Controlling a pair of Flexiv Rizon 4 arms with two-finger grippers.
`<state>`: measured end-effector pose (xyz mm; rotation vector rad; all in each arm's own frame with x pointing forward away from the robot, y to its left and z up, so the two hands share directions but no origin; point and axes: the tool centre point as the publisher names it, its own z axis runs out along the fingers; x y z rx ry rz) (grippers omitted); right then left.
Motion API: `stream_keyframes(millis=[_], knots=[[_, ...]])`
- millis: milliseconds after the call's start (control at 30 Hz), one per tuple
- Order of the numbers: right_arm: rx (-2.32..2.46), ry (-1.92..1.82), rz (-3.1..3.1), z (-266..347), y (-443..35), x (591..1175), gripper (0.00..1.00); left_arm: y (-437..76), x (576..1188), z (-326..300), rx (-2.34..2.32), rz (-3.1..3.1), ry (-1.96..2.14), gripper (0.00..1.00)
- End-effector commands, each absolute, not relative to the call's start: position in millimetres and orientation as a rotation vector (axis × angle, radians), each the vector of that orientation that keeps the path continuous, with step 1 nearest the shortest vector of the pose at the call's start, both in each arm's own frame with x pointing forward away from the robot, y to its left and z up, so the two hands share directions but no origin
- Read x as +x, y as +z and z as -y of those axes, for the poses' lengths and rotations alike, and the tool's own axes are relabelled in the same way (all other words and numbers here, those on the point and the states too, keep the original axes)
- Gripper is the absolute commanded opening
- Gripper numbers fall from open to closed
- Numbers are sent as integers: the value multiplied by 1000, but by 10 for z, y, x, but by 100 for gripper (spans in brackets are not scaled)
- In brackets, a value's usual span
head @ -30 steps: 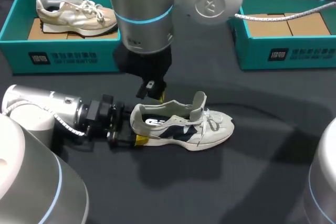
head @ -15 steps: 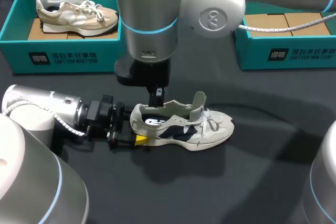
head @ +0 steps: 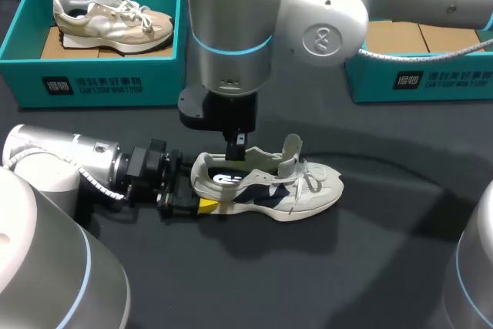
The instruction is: Take the shoe out of the shoebox, open the shoe tongue, remove and reinsert the insole, then place the shoe into the shoebox
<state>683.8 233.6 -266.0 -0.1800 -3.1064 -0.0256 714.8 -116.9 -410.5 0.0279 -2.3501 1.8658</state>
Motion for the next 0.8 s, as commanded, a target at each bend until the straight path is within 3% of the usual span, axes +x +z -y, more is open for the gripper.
stream_keyframes(millis=[33, 800], knots=[[-158, -41, 3104, -2332, -2781, 6860, 0, -4119, 7149, 1165, 28, 2349, 1867, 0], [-149, -29, 3080, -2412, -3138, 6981, 0, -4119, 7149, 1165, 28, 2349, 1867, 0]])
